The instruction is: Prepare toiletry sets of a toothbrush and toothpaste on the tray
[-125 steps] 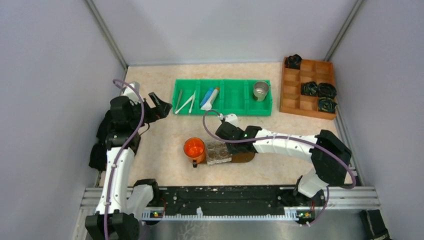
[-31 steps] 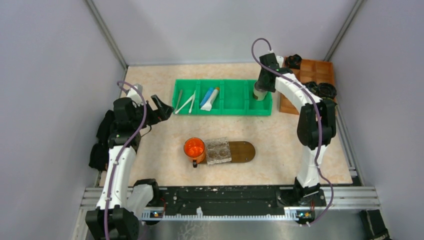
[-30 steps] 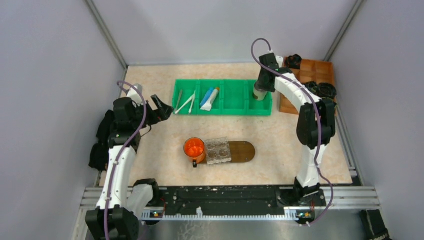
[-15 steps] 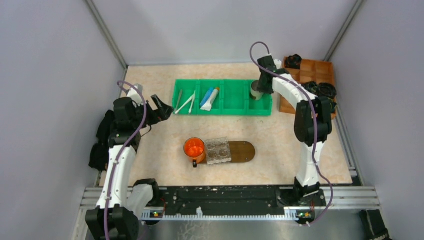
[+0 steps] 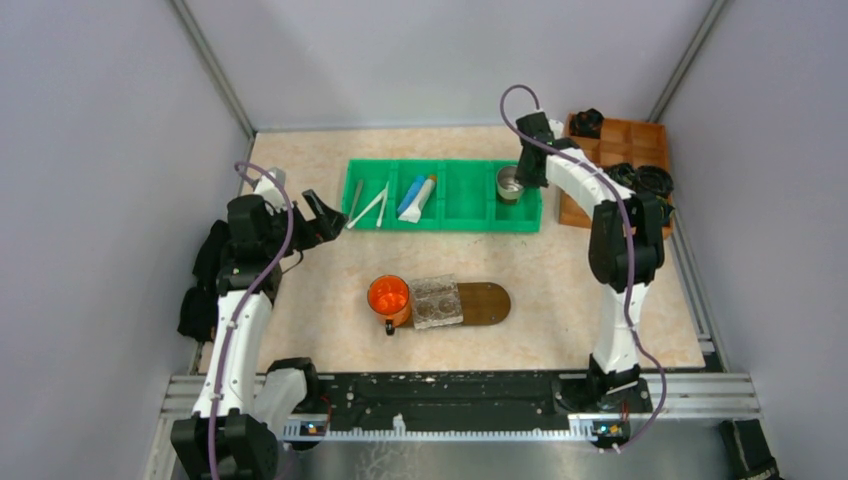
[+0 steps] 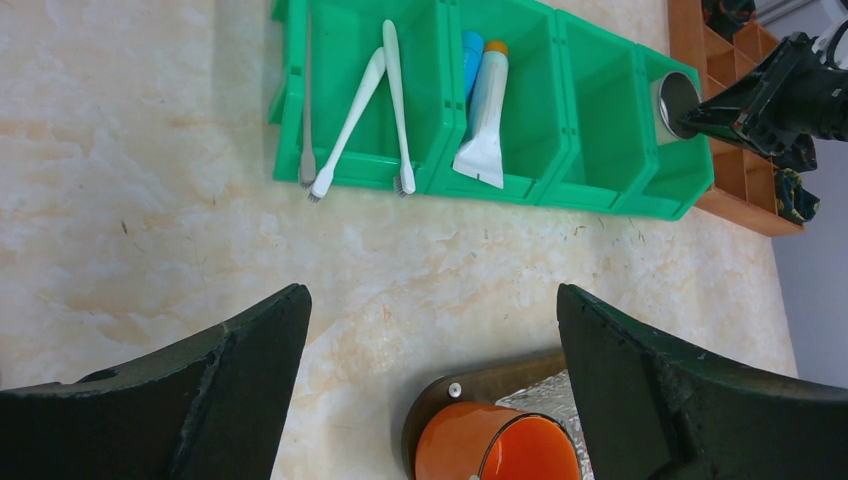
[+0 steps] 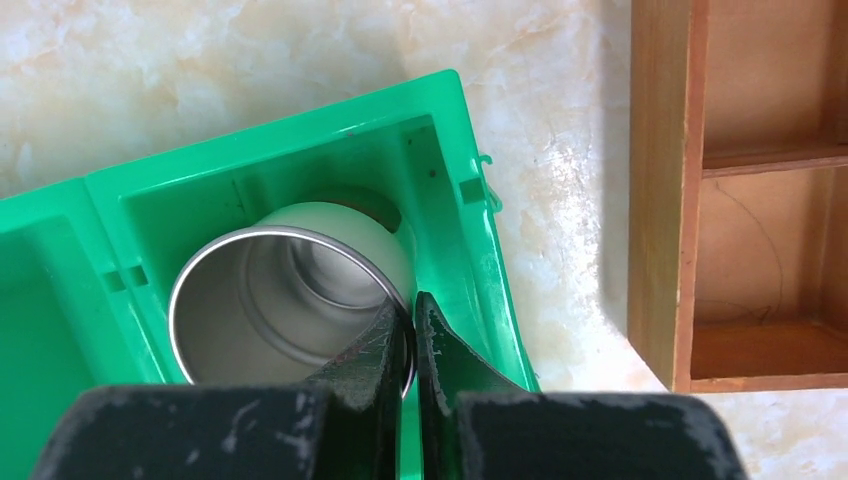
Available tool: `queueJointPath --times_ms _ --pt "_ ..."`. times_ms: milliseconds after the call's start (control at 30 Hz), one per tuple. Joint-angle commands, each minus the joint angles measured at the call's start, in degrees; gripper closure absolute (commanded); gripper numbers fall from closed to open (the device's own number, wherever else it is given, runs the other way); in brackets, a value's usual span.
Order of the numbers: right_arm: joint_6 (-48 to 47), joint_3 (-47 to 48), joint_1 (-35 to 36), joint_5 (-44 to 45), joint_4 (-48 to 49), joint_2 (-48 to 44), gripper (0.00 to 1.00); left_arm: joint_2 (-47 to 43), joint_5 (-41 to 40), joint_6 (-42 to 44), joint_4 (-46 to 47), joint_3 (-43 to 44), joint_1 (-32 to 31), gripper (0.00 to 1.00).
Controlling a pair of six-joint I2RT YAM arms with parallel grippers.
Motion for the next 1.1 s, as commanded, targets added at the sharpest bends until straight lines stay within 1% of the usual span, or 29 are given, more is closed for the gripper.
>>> queueJointPath --times_ms 0,200,333,433,467,567,667,767,833,933,1067 --pt "-3.02 0.38 0.21 0.63 1.08 -7.06 1.0 0.13 0.2 0.45 0.42 0.45 0.3 0.01" --pt "-8.15 -4.03 0.48 0.14 2.44 -19.38 1.0 0.36 0.56 0.62 0.41 0.52 0.3 0.01" --pt "-9.65 -7.84 1.75 -3.23 -0.51 -27.78 1.0 0.23 0.81 0.38 0.07 0.73 0.32 0.01" --pt "-10.64 -15.67 5.3 -5.38 -2.87 -35.34 1.0 -0.16 0.31 0.51 -1.16 1.03 0.31 0.01" --pt "-10.39 -18.79 7.49 -5.8 -3.29 -38.05 1.0 -0.5 0.11 0.68 -1.59 1.02 0.23 0.01" --pt "-8.06 -27.38 13.17 -7.08 -3.75 -45.12 1.0 -1.85 -0.61 0.89 -3.32 0.4 0.27 0.01" --pt "-5.29 -33.47 18.22 -6.98 -5.09 -49.94 1.0 -4.04 -1.38 0.87 -5.2 -0.32 0.22 0.01" --pt "-2.86 -37.04 22.26 -6.01 -6.37 -53.97 1.0 -7.22 -3.85 0.91 -7.99 -0.43 0.21 0.01" --pt "-2.11 -37.87 23.46 -5.16 -7.82 -55.86 1.0 -8.94 -6.68 -1.48 -11.2 0.48 0.21 0.01" --pt "-2.02 -38.54 23.75 -3.95 -9.35 -57.77 1.0 -9.28 -9.79 -6.83 -18.4 1.93 0.21 0.01" --pt "-2.46 -39.33 23.72 -5.02 -9.39 -58.5 1.0 -9.88 -12.32 -12.77 -29.11 1.72 0.17 0.01"
